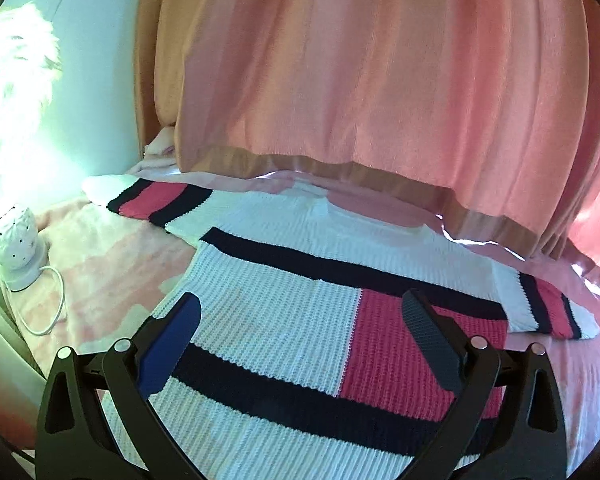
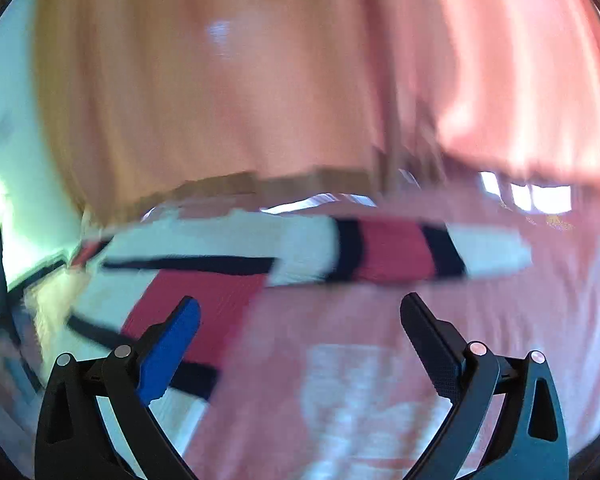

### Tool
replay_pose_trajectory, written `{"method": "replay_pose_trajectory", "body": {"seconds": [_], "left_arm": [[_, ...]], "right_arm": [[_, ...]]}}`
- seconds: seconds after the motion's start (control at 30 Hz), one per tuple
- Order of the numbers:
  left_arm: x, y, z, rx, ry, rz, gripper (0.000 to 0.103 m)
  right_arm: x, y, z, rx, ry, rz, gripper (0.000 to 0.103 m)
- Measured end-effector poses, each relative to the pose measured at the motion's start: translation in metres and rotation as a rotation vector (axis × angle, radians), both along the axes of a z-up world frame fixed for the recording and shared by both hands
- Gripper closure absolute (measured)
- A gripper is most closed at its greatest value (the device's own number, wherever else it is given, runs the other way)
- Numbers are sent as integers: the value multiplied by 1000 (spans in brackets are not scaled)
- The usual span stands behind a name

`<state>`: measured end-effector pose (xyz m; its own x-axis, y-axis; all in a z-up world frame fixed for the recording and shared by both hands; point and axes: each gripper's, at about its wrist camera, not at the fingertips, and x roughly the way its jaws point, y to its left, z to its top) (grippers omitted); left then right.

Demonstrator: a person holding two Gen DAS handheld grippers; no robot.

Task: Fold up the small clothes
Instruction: 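Grasp the striped sleeve cuff with the right gripper and lift it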

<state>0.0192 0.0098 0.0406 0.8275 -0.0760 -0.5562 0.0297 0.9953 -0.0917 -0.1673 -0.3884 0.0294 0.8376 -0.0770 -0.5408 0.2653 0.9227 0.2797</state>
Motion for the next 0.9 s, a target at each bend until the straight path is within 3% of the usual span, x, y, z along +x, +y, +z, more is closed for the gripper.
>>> {"method": "replay_pose_trajectory", "body": {"seconds": [0.03,0.17,0.23,0.37,0.43,0.53,0.63,0.7,0.83,0.9], "left_arm": [[1,-4,-2,8,0,1,5],[5,-26,-10,41,-9,3,5],[6,-33,-15,51,-16,4,5],[14,-45,-24,86,-15,7,5],[20,-48,-30,103,2,10,5],[30,-49,-38,99,46,11,5],[36,-50,-43,94,71,11,5],[37,-50,-43,91,71,9,5],[35,-47,-36,67,66,5,5],[33,-42,-32,59,62,8,5]], "right_arm": [[1,-37,-13,50,-4,-80,5],[17,-124,-61,86,65,-278,9],[29,-158,-85,133,81,-304,18],[58,-204,-124,233,104,-347,21],[70,-219,-139,278,116,-356,29],[79,-230,-139,305,74,-345,43],[92,-242,-144,322,101,-360,62],[101,-245,-144,335,117,-347,97],[104,-231,-114,332,19,-329,97],[116,-200,-72,303,-70,-240,97]]}}
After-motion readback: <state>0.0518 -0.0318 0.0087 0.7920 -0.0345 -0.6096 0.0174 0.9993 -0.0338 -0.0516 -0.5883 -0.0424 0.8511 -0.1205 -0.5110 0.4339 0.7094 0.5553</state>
